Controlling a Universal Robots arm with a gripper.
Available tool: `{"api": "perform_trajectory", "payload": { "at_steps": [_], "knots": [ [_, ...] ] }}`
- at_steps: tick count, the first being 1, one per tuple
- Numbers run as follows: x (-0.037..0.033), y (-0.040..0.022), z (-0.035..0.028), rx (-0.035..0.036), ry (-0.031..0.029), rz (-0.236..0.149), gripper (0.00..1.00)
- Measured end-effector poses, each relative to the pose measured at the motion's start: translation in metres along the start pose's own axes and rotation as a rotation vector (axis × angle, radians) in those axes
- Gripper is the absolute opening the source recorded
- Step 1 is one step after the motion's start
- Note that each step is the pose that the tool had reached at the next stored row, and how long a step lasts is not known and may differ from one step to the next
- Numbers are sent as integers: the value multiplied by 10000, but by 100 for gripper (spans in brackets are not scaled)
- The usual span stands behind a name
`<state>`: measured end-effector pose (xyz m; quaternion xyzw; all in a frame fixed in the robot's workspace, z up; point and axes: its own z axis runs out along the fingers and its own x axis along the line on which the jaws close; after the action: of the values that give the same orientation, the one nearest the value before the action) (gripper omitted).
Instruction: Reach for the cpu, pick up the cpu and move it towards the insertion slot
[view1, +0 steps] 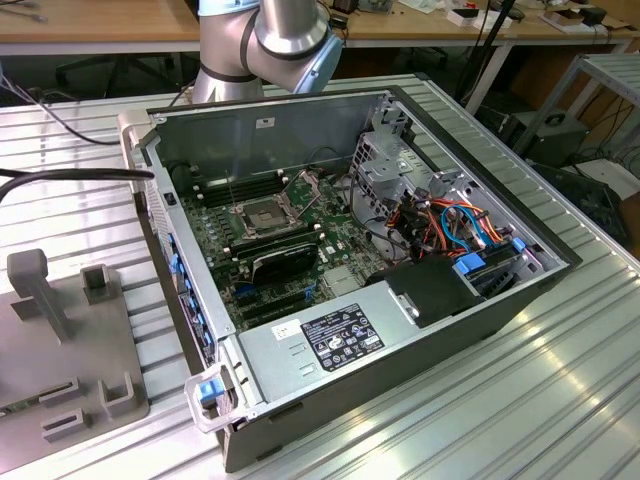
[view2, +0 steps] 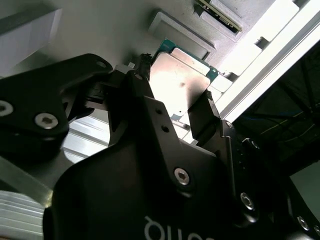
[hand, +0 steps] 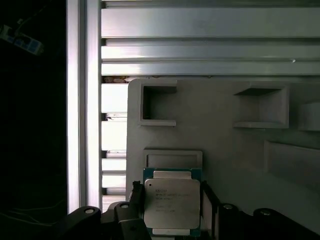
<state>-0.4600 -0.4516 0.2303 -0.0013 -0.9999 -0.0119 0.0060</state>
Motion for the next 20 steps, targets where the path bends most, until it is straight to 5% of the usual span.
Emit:
{"api": "perform_trajectory", "payload": {
  "at_steps": [20],
  "knots": [
    [1, 3, -134, -27, 0, 0, 55]
  ]
}}
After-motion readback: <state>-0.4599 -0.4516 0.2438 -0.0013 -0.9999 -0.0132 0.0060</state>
